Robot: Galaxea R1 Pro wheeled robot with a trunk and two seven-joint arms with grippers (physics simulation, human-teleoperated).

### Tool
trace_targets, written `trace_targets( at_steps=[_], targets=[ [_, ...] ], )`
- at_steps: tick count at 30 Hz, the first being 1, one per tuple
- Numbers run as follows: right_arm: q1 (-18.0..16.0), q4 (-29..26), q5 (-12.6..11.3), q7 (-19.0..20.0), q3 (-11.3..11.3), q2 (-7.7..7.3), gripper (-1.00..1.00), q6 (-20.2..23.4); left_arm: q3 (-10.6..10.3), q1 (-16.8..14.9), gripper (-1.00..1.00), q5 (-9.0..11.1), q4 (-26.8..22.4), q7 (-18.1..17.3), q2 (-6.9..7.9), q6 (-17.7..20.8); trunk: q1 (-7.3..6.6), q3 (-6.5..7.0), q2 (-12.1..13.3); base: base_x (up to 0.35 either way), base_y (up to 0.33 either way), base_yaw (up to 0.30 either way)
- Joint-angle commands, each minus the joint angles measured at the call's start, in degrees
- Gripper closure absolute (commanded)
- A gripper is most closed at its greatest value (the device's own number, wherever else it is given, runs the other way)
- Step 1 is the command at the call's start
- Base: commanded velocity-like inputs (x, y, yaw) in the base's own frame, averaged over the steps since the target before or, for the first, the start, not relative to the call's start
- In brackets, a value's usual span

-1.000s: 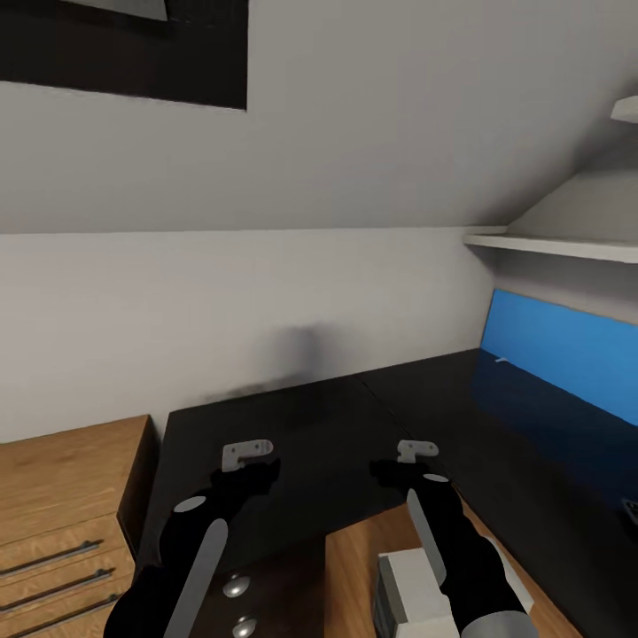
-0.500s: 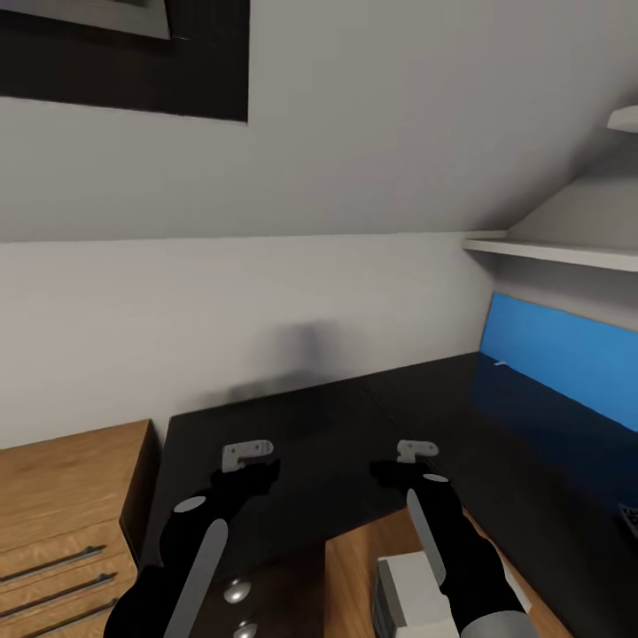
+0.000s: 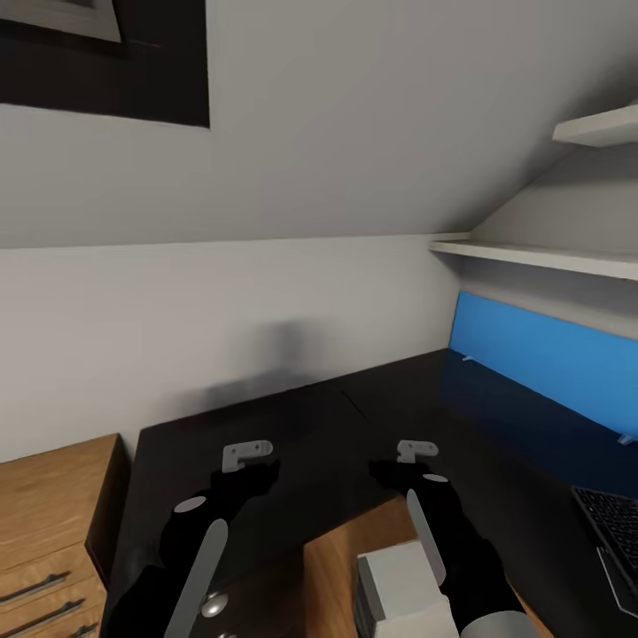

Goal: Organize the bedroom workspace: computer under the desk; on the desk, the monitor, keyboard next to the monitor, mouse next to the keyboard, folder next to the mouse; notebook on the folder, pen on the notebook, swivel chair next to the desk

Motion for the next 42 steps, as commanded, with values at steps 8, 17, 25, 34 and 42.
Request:
trace_targets(
  at_steps=[8,17,25,34,42],
  targets=[
    [-0.1,-0.1,-0.2,-0.4,0.0,-0.03,-1.00,0.3,0.0,0.0,-1.00,0.7,-0.1,0.5,0.01,0.2,0.01,-0.08,-0.1,0.000,0.000,-0.284],
    [-0.1,0.0,-0.2,-0.4,0.0,-0.05,-1.00,0.3,0.0,0.0,-1.00,0.7,-0.1,0.5,0.01,0.2,0.01,-0.08,-0.1,0.092,0.000,-0.295],
    [-0.1,0.0,-0.2,-0.4,0.0,-0.03,-1.00,0.3,0.0,0.0,-1.00,0.7,-0.1,0.5,0.01,0.2,0.01,-0.08,-0.1,0.108,0.000,-0.297],
    [-0.1,0.0,-0.2,-0.4,0.1,-0.01,-1.00,0.3,0.0,0.0,-1.00,0.7,-0.1,0.5,0.01,0.2,0.01,-0.08,-0.1,0.005,0.000,-0.239],
    [-0.1,0.0,-0.2,-0.4,0.1,0.00,-1.00,0.3,0.0,0.0,-1.00,0.7,-0.1,0.5,0.01,0.2,0.01,-0.08,-0.1,0.000,0.000,-0.024]
  ],
)
